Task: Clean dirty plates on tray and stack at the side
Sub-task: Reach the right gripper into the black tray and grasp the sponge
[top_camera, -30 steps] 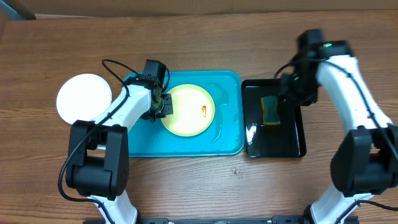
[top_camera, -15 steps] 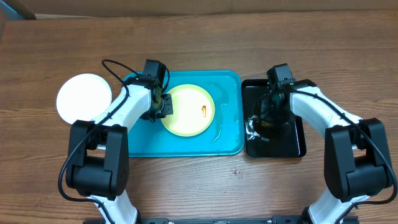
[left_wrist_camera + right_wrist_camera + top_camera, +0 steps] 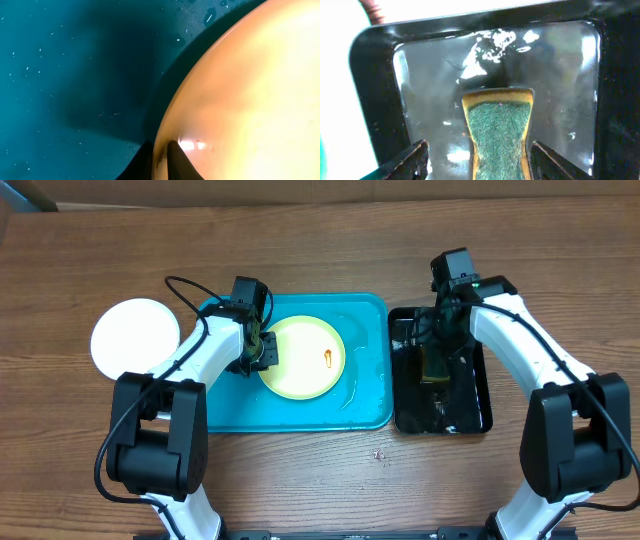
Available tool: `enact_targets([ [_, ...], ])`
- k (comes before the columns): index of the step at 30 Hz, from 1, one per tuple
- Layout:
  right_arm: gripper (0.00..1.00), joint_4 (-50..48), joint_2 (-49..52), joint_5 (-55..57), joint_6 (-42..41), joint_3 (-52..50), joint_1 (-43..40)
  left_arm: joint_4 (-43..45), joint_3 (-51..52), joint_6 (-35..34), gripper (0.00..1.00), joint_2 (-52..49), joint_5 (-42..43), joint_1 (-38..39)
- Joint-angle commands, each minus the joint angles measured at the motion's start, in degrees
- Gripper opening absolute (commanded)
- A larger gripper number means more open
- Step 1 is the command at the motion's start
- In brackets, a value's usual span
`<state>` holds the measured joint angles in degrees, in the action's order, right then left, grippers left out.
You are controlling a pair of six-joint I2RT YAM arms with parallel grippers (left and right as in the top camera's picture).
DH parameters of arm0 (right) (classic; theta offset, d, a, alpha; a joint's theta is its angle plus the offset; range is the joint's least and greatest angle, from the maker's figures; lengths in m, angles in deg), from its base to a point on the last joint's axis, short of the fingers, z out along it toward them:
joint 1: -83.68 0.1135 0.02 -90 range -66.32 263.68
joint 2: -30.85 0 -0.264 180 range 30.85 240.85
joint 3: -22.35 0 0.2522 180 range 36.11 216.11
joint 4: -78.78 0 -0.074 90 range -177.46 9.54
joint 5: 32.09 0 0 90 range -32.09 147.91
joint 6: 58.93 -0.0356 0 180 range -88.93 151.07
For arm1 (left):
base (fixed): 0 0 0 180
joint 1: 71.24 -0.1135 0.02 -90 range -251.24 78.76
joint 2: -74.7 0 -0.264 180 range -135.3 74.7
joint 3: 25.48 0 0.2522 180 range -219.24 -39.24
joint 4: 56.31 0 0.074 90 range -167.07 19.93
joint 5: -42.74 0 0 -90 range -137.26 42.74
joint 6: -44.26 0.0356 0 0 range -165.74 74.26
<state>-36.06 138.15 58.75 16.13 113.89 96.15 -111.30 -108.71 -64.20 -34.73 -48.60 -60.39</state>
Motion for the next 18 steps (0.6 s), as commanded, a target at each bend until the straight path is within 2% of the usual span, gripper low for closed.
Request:
enact_targets([
  [1,0.67,-2.05,-0.28,0.66,0.07,-2.89,0.04,-0.52,0.79,-0.59,0.12,-1.49,-0.96,0.07],
  [3,0.65,-5.38,-0.26,0.61,-0.11,-5.68,0.07,-0.52,0.79,-0.59,0.12,-1.49,-0.96,0.07],
  [4,0.60,-7.78,-0.24,0.63,-0.11,-7.54,0.07,-0.52,0.79,-0.59,0.12,-1.49,-0.96,0.07],
  [6,0.36,-12.26,-0.24,0.61,-0.11,-10.78,0.07,-0.52,0.79,-0.59,0.12,-1.49,-0.96,0.07],
  [8,0.04,-17.51,-0.24,0.59,-0.07,-14.14,0.07,-0.52,0.79,-0.59,0.09,-1.49,-0.96,0.07],
  [10,0.04,-20.72,-0.24,0.61,0.61,-15.76,0.04,-0.55,0.79,-0.59,0.08,-1.49,-0.98,0.07],
  [11,0.14,-20.76,-0.26,0.59,0.59,-15.50,0.04,-0.57,0.79,-0.59,0.08,-1.49,-0.98,0.07],
  [12,0.55,-20.17,-0.39,0.57,0.57,-14.82,0.04,-0.57,0.79,-0.59,0.09,-1.49,-0.98,0.07],
  [13,0.72,-18.53,-0.61,0.42,0.57,-13.40,0.04,-0.57,0.79,-0.59,0.11,-1.49,-0.98,0.07],
  [18,0.75,-6.99,-1.22,0.46,0.57,-4.96,0.04,-0.55,0.79,-0.59,0.15,-1.49,-0.96,0.07],
])
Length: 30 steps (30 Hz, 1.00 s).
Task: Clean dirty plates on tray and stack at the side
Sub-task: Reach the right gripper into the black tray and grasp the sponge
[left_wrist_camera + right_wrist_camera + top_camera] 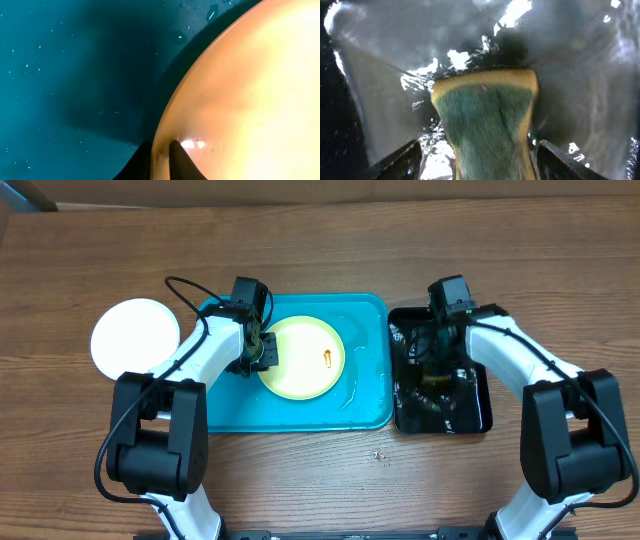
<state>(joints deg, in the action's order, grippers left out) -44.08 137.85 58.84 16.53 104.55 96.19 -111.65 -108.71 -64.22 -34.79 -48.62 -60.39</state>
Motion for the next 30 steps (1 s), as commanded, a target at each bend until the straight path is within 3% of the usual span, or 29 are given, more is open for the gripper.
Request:
enact_targets([
  [1,0.75,3.30,-0.92,0.33,0.15,5.57,0.00,-0.17,0.79,-0.57,0.15,-1.42,-0.94,0.07],
  [6,0.69,5.64,-0.81,0.59,0.15,3.34,0.00,-0.13,0.79,-0.57,0.15,-1.42,-0.94,0.07],
  [12,0.66,-5.22,-0.70,1.16,0.15,-3.72,0.00,-0.15,0.79,-0.57,0.15,-1.42,-0.96,0.07],
  [13,0.60,-6.86,-0.70,1.16,0.13,-4.52,0.00,-0.13,0.79,-0.57,0.15,-1.42,-0.96,0.07],
  [14,0.43,-7.93,-0.70,1.16,0.15,-5.09,0.00,-0.13,0.79,-0.57,0.15,-1.42,-0.96,0.07],
  [17,0.07,-8.59,-0.70,1.09,0.13,-5.40,0.00,-0.11,0.79,-0.57,0.16,-1.42,-0.96,0.07],
  [18,0.04,-8.39,-0.70,0.72,0.13,-5.33,0.00,-0.11,0.79,-0.57,0.17,-1.42,-0.98,0.07],
  [22,0.04,-4.33,-1.14,-0.13,0.17,-3.06,0.00,0.37,0.81,-0.57,0.23,-1.42,-0.96,0.07],
  [26,0.04,4.72,-2.93,-0.11,1.20,3.13,0.07,1.31,0.79,-0.11,0.40,-1.42,-0.98,0.04],
  [30,0.04,11.56,-5.46,1.03,1.22,8.17,0.31,1.86,0.79,0.13,0.36,-1.42,-0.98,0.07],
])
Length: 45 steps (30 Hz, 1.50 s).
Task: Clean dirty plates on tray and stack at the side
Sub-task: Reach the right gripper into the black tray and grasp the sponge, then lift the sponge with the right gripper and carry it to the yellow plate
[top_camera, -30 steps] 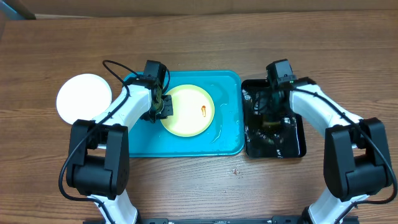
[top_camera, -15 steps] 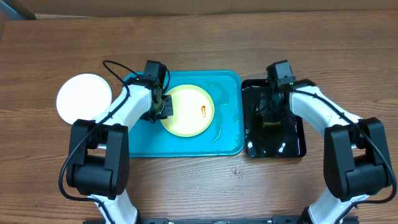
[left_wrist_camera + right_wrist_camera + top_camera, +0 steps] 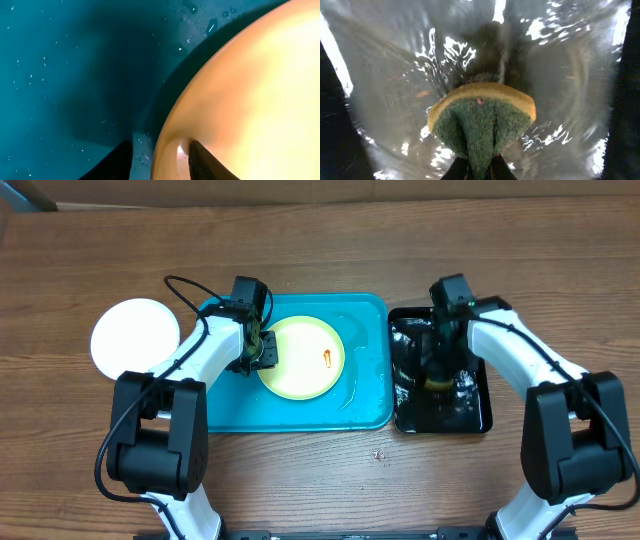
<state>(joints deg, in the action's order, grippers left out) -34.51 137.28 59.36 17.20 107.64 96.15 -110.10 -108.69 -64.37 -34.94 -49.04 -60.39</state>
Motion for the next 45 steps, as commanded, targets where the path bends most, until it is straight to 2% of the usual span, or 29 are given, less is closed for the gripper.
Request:
enact_targets([
  [1,0.04,2.80,-5.81,0.42,0.46,5.49,0.37,0.37,0.76,0.28,0.31,-1.27,-0.55,0.04],
  [4,0.04,3.69,-7.34,0.61,0.37,5.49,0.37,0.50,0.76,0.26,0.10,-1.27,-0.52,0.07],
  [6,0.04,4.24,-7.32,1.33,0.35,5.46,0.39,0.72,0.76,0.26,0.04,-1.27,-0.50,0.07],
  [14,0.04,7.17,-7.32,1.79,0.37,5.46,1.62,0.55,0.76,0.26,0.04,-1.27,0.44,0.07],
  [19,0.04,8.55,-7.32,9.27,0.42,5.46,2.80,-4.42,0.76,0.28,0.05,-1.27,3.76,0.07],
  [21,0.04,8.87,-7.32,11.76,1.16,5.46,3.17,-4.24,0.76,0.96,0.22,-1.27,3.43,0.04],
  [25,0.04,8.94,-7.32,12.57,3.76,5.49,3.74,-0.15,0.70,1.57,0.34,-1.27,-0.83,-0.07],
  [26,0.04,8.94,-7.32,12.48,3.91,5.49,3.91,1.07,0.70,1.55,0.31,-1.27,-1.20,-0.07],
  [27,0.04,8.94,-7.32,12.48,3.91,5.49,4.07,1.42,0.70,1.53,0.21,-1.27,-1.11,-0.04],
  [28,0.04,8.90,-7.32,12.48,3.89,5.49,4.22,1.42,0.70,1.51,0.04,-1.27,-0.48,-0.04],
  [33,0.04,7.37,-7.32,12.46,4.96,5.49,4.35,-2.45,0.70,1.53,0.04,-1.27,5.64,0.11],
  [37,0.04,7.93,-7.32,13.11,5.40,6.12,4.46,-4.17,0.70,1.51,0.04,-1.27,6.75,0.11],
  [45,0.04,16.72,-7.32,13.27,6.64,16.46,7.10,-3.65,0.70,1.55,0.04,-1.27,6.75,0.11],
])
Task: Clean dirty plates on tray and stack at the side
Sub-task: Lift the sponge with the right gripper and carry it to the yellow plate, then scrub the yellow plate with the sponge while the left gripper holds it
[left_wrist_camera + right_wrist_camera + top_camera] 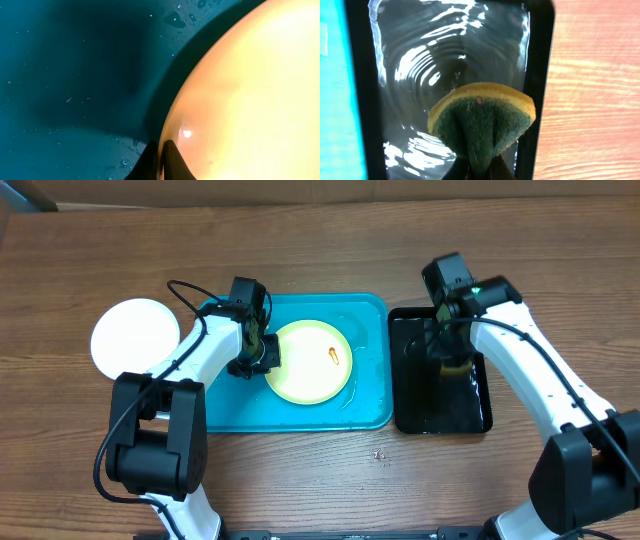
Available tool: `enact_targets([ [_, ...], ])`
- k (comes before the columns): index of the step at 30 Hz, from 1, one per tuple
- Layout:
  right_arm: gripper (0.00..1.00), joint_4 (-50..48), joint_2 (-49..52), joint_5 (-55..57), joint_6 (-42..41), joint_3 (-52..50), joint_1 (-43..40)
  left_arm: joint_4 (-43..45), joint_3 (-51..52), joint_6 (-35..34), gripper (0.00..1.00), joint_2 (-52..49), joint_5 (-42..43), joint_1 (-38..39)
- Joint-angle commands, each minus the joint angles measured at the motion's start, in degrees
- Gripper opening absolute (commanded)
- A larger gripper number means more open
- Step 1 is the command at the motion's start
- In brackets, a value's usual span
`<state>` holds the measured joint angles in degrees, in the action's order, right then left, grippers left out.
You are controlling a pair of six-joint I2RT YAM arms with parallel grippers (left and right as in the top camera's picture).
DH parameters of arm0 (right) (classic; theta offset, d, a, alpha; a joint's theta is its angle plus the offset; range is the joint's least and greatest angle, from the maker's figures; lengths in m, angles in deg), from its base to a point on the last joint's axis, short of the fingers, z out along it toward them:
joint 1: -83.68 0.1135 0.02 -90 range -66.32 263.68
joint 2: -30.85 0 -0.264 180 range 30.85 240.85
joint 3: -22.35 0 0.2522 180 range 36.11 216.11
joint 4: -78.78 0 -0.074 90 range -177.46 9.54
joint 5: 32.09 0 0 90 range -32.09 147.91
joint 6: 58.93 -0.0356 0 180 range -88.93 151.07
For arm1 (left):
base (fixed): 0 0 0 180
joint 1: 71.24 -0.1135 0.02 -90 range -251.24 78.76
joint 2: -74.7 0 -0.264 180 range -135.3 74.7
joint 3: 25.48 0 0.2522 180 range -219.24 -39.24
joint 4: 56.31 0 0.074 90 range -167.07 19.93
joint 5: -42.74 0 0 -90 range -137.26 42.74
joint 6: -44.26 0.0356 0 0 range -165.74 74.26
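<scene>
A pale yellow plate (pixel 310 362) with a small orange smear (pixel 332 358) lies in the blue tray (pixel 370 380). My left gripper (pixel 262 355) is shut on the plate's left rim (pixel 172 125), one finger under it and one on top. A green and yellow sponge (pixel 482 120) hangs pinched and folded in my right gripper (pixel 481 172), above the water of the black tub (pixel 470 410). In the overhead view the sponge (pixel 457 366) shows under the right wrist. A clean white plate (pixel 134 336) rests on the table to the left.
The blue tray's floor (pixel 65 80) is wet and speckled. Rippling water fills the black tub (pixel 365 100), which stands directly right of the tray. Bare wooden table (pixel 320 240) lies all around, and wood (pixel 595 90) shows just right of the tub.
My right gripper has risen out of the water with the folded sponge held in it. My left gripper, then open around the plate's rim, is now shut on it; the plate sits slightly further right.
At first my left gripper pinched the yellow plate's rim while my right stood open around the sponge in the tub. The right lowered into the water, then was shut on the sponge while the left stood open. Now the sponge hangs above the tub and the left grips again.
</scene>
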<state>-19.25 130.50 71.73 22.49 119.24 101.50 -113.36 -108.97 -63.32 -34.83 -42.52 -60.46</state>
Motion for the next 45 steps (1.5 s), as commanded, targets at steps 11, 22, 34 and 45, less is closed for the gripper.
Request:
enact_targets([
  [11,0.04,-2.54,-0.31,1.16,-3.58,-4.57,2.73,-0.17,0.98,0.92,0.04,-1.38,0.28,0.15],
  [22,0.04,-1.95,-0.35,-8.41,-3.67,7.69,6.32,0.04,0.98,0.92,0.06,-1.38,0.94,0.15],
  [34,0.04,-16.83,6.05,0.24,-3.52,9.84,21.62,0.02,0.98,0.92,0.11,-1.38,0.90,0.17],
  [45,0.04,-25.99,20.33,12.28,6.10,9.84,26.58,0.02,0.98,0.94,0.12,-1.38,0.87,0.15],
])
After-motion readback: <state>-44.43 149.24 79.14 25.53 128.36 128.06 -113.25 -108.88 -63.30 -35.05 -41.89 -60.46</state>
